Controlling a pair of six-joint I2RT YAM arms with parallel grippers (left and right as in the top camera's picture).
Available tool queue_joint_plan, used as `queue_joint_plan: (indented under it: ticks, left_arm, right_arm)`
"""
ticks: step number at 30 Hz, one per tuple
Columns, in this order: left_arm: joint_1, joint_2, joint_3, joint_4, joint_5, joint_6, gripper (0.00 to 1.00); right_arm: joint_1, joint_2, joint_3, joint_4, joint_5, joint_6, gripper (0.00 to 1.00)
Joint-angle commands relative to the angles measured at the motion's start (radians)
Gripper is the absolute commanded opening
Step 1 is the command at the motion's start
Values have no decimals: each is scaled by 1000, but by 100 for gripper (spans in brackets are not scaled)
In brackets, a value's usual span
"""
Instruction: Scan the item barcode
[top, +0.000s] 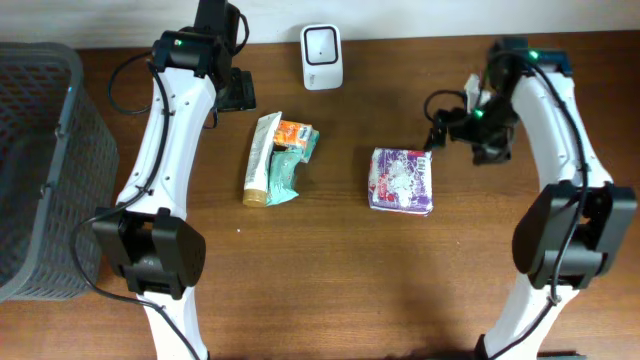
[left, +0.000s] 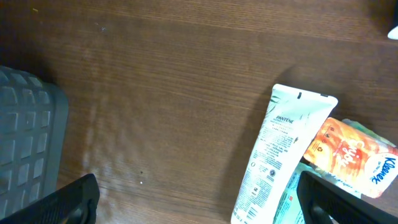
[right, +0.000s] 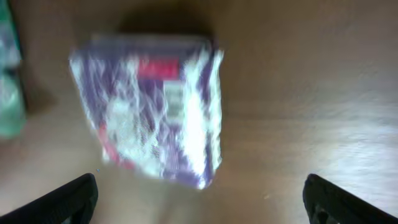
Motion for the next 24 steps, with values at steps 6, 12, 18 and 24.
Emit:
queue_joint_plan:
  ticks: [6,12,18,24]
  left_arm:
    - [0,-11,0,0,-11,-13,99]
    - [0,-11,0,0,-11,-13,99]
    - [0,-11,0,0,-11,-13,99]
    - [0,-11,0,0,-11,-13,99]
  right_arm:
    - [47,-2,-254,80,-151,-15,34]
    - [171,-2,-336,101,35,84,15]
    - [113,-2,-277,181,289,238,33]
    - [98,-3,58,238,-27,135,56]
